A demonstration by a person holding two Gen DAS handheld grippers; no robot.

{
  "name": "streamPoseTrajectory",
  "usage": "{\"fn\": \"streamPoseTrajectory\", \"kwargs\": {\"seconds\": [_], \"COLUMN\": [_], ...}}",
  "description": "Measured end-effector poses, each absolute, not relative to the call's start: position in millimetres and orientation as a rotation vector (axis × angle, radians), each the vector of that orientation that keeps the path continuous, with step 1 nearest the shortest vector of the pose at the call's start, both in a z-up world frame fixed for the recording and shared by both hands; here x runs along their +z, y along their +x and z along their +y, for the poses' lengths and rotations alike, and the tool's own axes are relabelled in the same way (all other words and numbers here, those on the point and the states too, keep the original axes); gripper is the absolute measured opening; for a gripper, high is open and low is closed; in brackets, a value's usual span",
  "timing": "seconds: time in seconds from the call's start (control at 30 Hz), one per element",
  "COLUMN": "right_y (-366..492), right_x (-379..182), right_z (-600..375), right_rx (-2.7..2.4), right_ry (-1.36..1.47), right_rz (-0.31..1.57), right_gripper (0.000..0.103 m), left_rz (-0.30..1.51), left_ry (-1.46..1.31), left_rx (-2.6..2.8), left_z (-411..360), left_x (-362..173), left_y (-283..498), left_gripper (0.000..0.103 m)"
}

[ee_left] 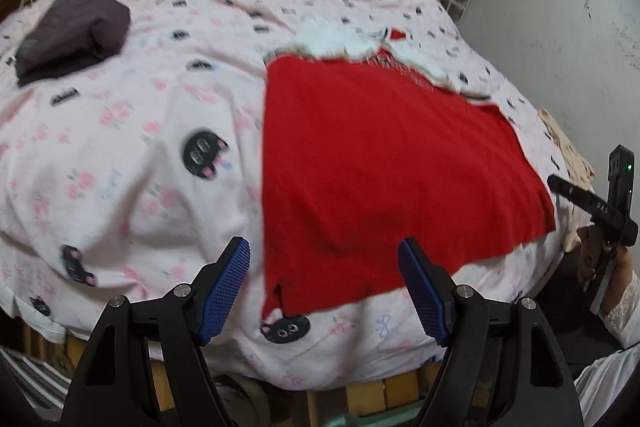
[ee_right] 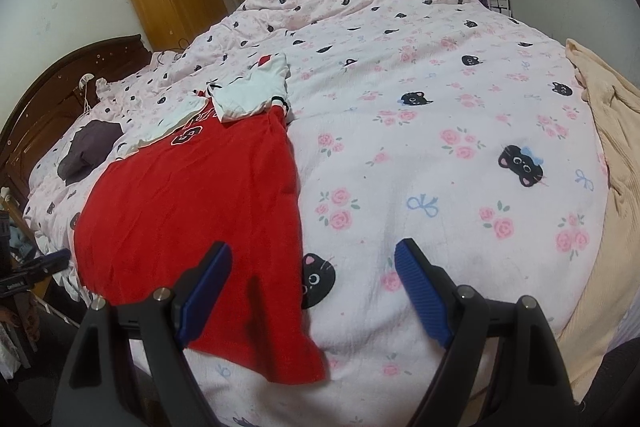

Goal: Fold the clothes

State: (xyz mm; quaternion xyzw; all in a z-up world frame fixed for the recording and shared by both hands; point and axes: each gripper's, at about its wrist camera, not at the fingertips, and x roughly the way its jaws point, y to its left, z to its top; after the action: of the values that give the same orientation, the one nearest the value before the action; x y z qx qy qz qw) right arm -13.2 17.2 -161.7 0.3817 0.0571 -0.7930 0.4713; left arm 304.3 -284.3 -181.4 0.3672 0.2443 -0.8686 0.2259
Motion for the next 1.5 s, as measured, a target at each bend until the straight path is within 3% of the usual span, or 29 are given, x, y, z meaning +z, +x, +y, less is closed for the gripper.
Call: {"fn": "streamPoseTrajectory", "kwargs": {"seconds": [0.17,0.3,0.43,0.47,0.53,0.57,0.6,0.87,0.97,1.17,1.5], "right_y": [-14,-15,-15,-15,-15,-15,-15,-13,-13,-13,-16], "right_x": [-162,-161,-162,-162,-162,-162,-162,-164,-163,-163,-163], "right_z": [21,23,23,23,23,23,23,23,24,24,24], "right_rx": [-1.935,-1.929,-1.924,-1.923,-1.922,-1.922,-1.922,-1.922,-1.921,-1.922,-1.915], "right_ry": [0.943,0.948,0.955,0.957,0.959,0.96,0.96,0.966,0.966,0.967,0.971], "right_rz": [0.119,0.104,0.099,0.098,0.096,0.096,0.097,0.109,0.111,0.114,0.106], "right_gripper": [0.085,0.085,0.085,0.085,0.085,0.085,0.085,0.085,0.085,0.085,0.085], "left_rz": [0.738,0.774,0.691,0.685,0.69,0.694,0.695,0.67,0.677,0.689,0.72], "left_ry": [1.086,1.088,1.132,1.13,1.111,1.1,1.094,1.146,1.141,1.126,1.078], "left_rx": [-2.372,-2.355,-2.354,-2.352,-2.342,-2.342,-2.357,-2.397,-2.372,-2.371,-2.387], "left_z": [-288,-297,-293,-293,-293,-293,-291,-279,-282,-280,-277], "left_x": [-200,-206,-209,-208,-206,-204,-202,-203,-203,-200,-187], "left_y": [298,299,292,292,296,297,298,290,292,295,299], "left_gripper": [0.069,0.061,0.06,0.056,0.038,0.024,0.019,0.019,0.008,0.003,0.003]}}
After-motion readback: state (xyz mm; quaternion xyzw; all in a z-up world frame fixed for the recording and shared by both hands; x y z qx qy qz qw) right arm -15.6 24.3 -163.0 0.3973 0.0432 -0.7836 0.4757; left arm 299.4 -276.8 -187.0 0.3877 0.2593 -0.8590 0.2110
